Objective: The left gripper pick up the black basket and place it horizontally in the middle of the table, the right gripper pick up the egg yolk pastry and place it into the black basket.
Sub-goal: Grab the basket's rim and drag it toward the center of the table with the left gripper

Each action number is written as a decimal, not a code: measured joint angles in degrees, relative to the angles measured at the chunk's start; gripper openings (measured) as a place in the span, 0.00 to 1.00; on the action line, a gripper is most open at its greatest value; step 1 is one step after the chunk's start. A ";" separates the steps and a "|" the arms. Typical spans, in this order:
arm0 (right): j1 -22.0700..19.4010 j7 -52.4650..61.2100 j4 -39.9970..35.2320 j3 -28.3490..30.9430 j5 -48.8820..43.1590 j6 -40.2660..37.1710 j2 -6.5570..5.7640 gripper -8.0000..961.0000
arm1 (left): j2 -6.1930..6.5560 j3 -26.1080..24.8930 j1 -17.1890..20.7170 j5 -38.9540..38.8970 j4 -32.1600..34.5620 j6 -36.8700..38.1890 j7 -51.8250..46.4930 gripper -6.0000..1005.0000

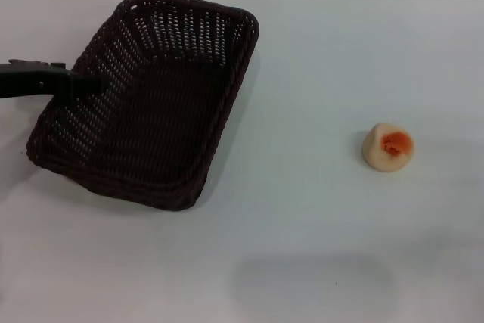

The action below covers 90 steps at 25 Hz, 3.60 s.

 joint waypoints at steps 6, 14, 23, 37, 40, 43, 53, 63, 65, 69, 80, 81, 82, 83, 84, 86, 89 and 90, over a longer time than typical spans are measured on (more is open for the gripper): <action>0.00 0.00 0.00 0.00 0.00 0.00 -0.09 0.73 | -0.22 1.00 -0.42 2.34 0.38 0.07 -0.14 0.80; 0.06 0.00 0.00 0.06 0.00 0.00 -0.15 0.73 | -0.16 1.49 -0.97 3.21 0.82 0.01 -0.59 0.77; 0.09 0.00 0.00 0.28 0.00 0.00 -0.18 0.73 | -0.10 1.46 -1.39 3.63 0.65 -0.22 -0.82 0.43; 0.15 0.00 0.00 0.35 0.00 -0.01 -0.18 0.73 | 0.15 0.53 -2.34 3.35 0.42 -0.64 -0.33 0.22; 0.17 0.00 0.00 0.35 0.00 -0.01 -0.18 0.73 | 0.42 -0.67 -3.31 3.34 -0.02 -1.88 0.49 0.22; 0.18 0.00 0.00 0.35 0.00 -0.01 -0.18 0.73 | 0.41 -4.34 -5.26 3.08 -0.22 -5.04 3.31 0.21; -0.10 0.00 0.00 0.52 0.00 -0.07 -0.18 0.73 | 1.92 -14.77 -12.93 -2.42 0.01 -17.36 12.15 0.20; -0.41 0.00 0.00 0.53 0.00 -0.10 -0.10 0.73 | 4.57 -15.48 -17.14 -10.34 1.60 -23.41 19.19 0.20; -0.44 0.00 0.00 0.53 0.01 -0.10 -0.09 0.73 | 5.37 -15.51 -18.44 -11.42 3.14 -24.72 21.43 0.20; -0.49 0.00 0.00 0.53 0.06 -0.10 -0.05 0.73 | 6.94 -15.61 -21.08 -13.22 8.03 -26.22 26.12 0.20; -0.84 0.00 0.00 0.31 0.15 -0.18 0.00 0.73 | 9.74 -15.47 -28.15 -16.32 17.53 -32.92 39.77 0.20; -0.93 0.00 0.00 0.22 0.16 -0.28 0.00 0.73 | 9.73 -15.32 -28.53 -16.26 17.59 -33.40 40.57 0.21; -1.04 0.00 0.00 0.14 0.18 -0.43 0.00 0.73 | 9.68 -15.12 -28.90 -16.18 17.67 -33.93 41.42 0.21; -1.16 0.00 0.00 0.09 0.20 -0.62 0.01 0.73 | 9.58 -14.88 -29.29 -16.05 17.78 -34.49 42.42 0.21; -1.28 0.00 0.02 0.02 0.22 -0.89 0.04 0.73 | 9.46 -14.60 -29.67 -15.94 17.90 -34.91 43.21 0.21; -1.47 0.00 0.05 -0.06 0.24 -1.24 0.08 0.73 | 9.26 -13.82 -30.29 -15.78 18.14 -35.34 44.26 0.21; -1.96 0.00 0.30 -0.51 0.27 -1.62 0.13 0.73 | 8.66 -11.85 -30.85 -15.61 18.47 -35.29 45.64 0.21; -2.09 0.00 0.39 -0.64 0.27 -1.65 0.13 0.73 | 8.35 -11.40 -30.97 -15.57 18.60 -35.15 46.17 0.21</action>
